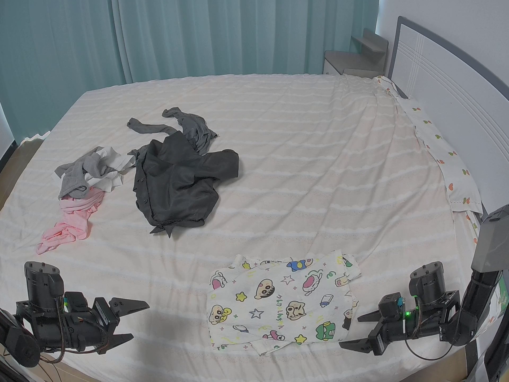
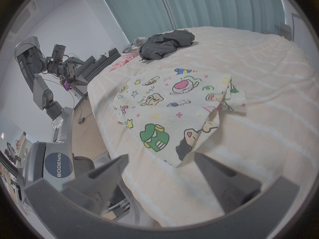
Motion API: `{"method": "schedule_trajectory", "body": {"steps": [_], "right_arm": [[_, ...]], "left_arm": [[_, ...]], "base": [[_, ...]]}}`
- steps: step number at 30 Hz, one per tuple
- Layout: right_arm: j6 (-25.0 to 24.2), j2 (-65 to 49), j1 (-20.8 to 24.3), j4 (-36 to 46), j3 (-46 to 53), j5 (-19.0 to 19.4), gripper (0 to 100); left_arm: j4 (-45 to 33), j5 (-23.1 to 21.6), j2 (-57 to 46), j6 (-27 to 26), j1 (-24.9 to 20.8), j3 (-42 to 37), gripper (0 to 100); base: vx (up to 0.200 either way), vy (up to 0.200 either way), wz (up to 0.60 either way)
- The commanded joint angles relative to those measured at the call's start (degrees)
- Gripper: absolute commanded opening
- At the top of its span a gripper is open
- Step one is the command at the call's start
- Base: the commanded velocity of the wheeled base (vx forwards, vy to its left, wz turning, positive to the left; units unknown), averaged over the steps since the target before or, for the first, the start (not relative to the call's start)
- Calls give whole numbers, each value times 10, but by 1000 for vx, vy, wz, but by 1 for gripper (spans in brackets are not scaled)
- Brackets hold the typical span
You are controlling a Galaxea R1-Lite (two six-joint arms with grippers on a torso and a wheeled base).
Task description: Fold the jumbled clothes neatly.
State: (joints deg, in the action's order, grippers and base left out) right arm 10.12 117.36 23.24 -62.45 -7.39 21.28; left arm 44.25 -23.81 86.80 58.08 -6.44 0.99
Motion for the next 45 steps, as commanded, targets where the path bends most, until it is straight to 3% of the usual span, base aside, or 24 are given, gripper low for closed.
{"method": "schedule_trajectory", "body": {"steps": [1,6,8,9,10,11,12,14,17,26,29,45], "right_arm": [[-8,13,-14,-21,21,9,100],[-48,10,-36,-87,33,9,100],[-98,12,-39,-139,27,9,100],[-98,12,-39,-139,27,9,100],[-156,19,-35,-181,11,7,100],[-161,20,-35,-182,10,7,100],[-203,36,-35,-200,-18,3,100],[-220,54,-38,-202,-53,2,100],[-222,70,-42,-190,-90,2,100],[-224,107,-66,-10,-277,3,100],[-223,110,-67,21,-296,3,100],[-223,147,-77,27,-343,2,100]], "left_arm": [[0,0,1,0,0,-5,100],[0,0,1,0,0,-5,100],[0,0,1,0,0,-5,100],[0,0,1,0,0,-5,100],[0,0,1,0,-1,-5,100],[0,0,1,0,0,-5,100],[0,0,1,0,0,-5,100],[0,0,0,0,0,-5,100],[0,0,0,0,0,-5,100],[0,0,1,0,0,-5,100],[0,0,1,0,0,-5,100],[0,0,6,-1,0,-5,100]], "base": [[0,0,0],[0,0,0],[0,0,0],[0,0,0],[0,0,0],[0,0,0],[0,0,0],[0,0,0],[0,0,0],[0,0,0],[0,0,0],[0,0,0]]}}
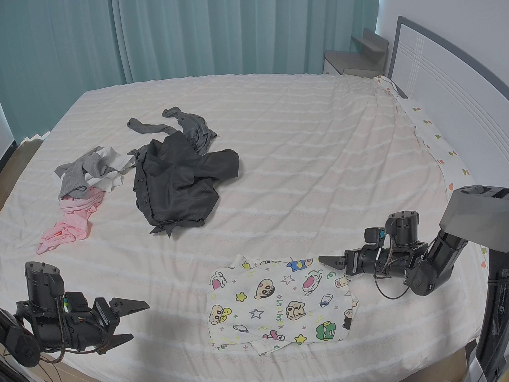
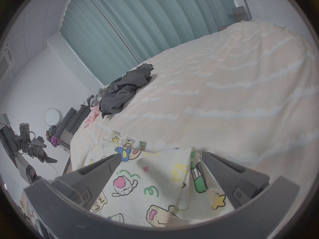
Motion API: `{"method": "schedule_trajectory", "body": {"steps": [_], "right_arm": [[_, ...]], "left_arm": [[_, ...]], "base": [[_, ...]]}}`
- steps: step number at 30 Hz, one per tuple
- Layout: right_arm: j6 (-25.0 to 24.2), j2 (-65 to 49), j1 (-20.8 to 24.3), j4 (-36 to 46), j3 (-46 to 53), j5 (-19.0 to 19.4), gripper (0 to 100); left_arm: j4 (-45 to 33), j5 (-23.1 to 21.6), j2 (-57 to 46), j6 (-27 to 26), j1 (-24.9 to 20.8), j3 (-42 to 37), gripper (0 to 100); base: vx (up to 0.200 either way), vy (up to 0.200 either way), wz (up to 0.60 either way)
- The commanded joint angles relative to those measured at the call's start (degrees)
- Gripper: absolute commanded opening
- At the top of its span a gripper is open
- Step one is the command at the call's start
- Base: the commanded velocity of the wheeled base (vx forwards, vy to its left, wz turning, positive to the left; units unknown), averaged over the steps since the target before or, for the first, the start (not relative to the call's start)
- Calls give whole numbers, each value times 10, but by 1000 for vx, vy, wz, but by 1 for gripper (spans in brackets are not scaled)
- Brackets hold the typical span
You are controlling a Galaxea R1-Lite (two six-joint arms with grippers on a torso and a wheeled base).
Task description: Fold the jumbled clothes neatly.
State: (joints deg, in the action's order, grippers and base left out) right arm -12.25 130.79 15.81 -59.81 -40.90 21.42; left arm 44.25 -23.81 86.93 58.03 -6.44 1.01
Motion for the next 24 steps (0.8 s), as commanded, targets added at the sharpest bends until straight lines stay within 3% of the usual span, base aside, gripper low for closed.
{"method": "schedule_trajectory", "body": {"steps": [1,13,14,24], "right_arm": [[0,12,-3,0,-8,0,100],[0,25,4,0,-22,1,100],[0,25,5,0,-22,1,0],[-1,24,-1,-5,-22,0,0]], "left_arm": [[0,0,4,1,0,-5,100],[1,0,9,0,0,-5,100],[1,0,9,0,0,-5,100],[2,0,16,0,0,-5,100]], "base": [[0,0,0],[0,0,0],[0,0,0],[0,0,0]]}}
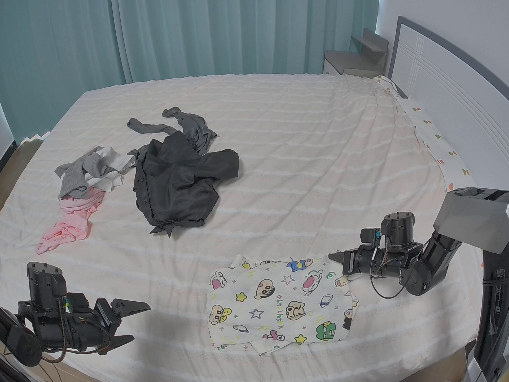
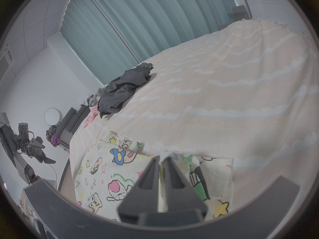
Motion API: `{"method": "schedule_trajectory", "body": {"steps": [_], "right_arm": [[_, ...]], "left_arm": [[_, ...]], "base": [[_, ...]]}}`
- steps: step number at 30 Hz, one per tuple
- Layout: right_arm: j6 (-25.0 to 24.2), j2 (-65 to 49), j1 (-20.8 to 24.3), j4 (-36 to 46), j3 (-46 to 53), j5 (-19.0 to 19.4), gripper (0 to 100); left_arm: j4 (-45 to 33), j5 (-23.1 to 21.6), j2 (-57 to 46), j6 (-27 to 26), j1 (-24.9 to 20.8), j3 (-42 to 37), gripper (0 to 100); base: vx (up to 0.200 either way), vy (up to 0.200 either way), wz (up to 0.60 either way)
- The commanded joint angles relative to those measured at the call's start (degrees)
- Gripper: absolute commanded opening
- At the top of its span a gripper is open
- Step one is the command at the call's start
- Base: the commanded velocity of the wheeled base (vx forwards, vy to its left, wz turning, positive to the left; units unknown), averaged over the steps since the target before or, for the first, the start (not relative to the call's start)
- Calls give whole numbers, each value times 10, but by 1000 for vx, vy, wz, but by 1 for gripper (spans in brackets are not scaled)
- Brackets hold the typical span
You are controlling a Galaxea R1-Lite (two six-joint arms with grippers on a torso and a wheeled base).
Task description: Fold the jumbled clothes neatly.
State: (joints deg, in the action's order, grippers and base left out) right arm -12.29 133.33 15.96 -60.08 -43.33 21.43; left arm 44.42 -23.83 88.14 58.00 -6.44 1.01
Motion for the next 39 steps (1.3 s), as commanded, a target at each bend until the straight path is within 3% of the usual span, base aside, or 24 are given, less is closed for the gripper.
{"method": "schedule_trajectory", "body": {"steps": [1,17,37,38,39], "right_arm": [[1,-3,-5,-3,5,-1,0],[0,-12,-51,-65,43,-17,0],[-10,-7,-56,-65,69,-17,0],[-9,-9,-57,-65,69,-17,100],[-9,-9,-57,-65,69,-17,100]], "left_arm": [[1,0,4,0,0,-5,100],[1,0,3,-1,0,-5,100],[1,0,3,-1,0,-5,100],[1,0,3,-1,0,-5,100],[1,0,3,-1,0,-5,100]], "base": [[0,0,0],[0,0,0],[0,0,0],[0,0,0],[0,0,0]]}}
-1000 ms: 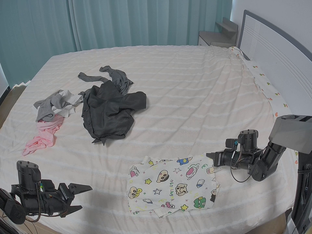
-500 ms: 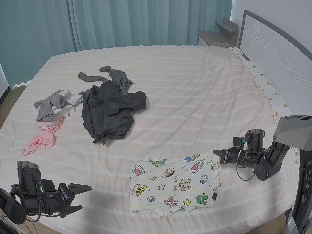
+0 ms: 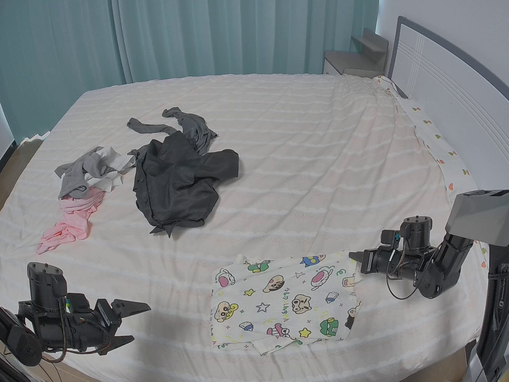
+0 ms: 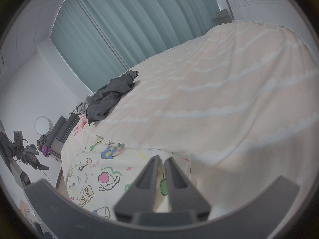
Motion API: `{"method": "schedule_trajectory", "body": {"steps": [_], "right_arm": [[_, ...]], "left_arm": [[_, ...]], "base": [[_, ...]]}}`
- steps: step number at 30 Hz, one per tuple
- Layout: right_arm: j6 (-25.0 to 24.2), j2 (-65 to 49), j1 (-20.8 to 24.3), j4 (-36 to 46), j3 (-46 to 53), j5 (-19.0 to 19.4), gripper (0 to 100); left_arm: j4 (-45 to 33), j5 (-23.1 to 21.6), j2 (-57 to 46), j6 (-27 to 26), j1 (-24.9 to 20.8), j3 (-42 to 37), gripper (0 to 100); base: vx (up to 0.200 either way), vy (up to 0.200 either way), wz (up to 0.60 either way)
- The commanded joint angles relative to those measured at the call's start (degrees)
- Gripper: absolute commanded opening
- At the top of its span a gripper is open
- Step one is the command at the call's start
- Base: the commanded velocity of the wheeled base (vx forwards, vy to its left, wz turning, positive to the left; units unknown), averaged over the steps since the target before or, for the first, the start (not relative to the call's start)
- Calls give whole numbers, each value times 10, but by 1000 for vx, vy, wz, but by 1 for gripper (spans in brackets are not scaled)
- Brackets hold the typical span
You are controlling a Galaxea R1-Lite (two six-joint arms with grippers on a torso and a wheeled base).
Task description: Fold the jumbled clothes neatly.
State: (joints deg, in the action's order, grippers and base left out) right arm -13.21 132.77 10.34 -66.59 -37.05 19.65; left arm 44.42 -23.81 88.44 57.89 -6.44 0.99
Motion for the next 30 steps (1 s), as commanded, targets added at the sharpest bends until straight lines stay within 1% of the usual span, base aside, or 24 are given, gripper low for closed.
{"method": "schedule_trajectory", "body": {"steps": [1,7,9,12,13,14,15,16,17,18,19,20,22,23,25,26,28,30], "right_arm": [[-1,-6,-8,0,11,0,100],[0,-27,-29,0,34,1,100],[-1,-42,-38,0,63,3,100],[-2,-55,-40,-3,108,8,100],[-4,-66,-37,-14,138,20,100],[-4,-66,-37,-16,142,22,100],[-4,-69,-33,-30,163,35,100],[-4,-68,-29,-41,173,39,100],[-4,-67,-25,-45,176,39,100],[-5,-64,-15,-57,183,39,100],[-5,-62,-12,-60,184,39,100],[-5,-56,-3,-64,187,39,100],[-6,-53,7,-64,189,39,100],[-9,-52,14,-64,189,39,100],[-18,-52,21,-64,189,39,100],[-46,-52,42,-64,189,38,100],[-71,-50,57,-65,189,36,100],[-75,-42,61,-67,189,36,100]], "left_arm": [[0,0,1,0,0,-5,100],[0,0,1,0,-1,-5,100],[0,0,1,0,-2,-5,100],[0,0,2,-1,-5,-5,100],[0,0,2,-1,-12,0,100],[0,1,2,-1,-15,1,100],[0,4,2,-3,-35,5,100],[0,9,4,-4,-54,11,100],[0,13,7,-4,-63,15,100],[-2,36,18,-4,-87,31,100],[-3,46,23,-4,-94,38,100],[-5,90,51,-4,-116,62,100],[-6,138,94,-4,-134,94,100],[-7,151,114,-3,-140,111,100],[-8,151,130,-4,-141,126,100],[-19,148,161,-10,-147,154,100],[-42,152,198,-27,-168,183,100],[-61,162,238,-41,-183,220,100]], "base": [[0,0,0],[0,0,0],[0,0,0],[0,0,0],[0,0,0],[0,0,0],[0,0,0],[0,0,0],[0,0,0],[0,0,0],[0,0,0],[0,0,0],[0,0,0],[0,0,0],[0,0,0],[0,0,0],[0,0,0],[0,0,0]]}}
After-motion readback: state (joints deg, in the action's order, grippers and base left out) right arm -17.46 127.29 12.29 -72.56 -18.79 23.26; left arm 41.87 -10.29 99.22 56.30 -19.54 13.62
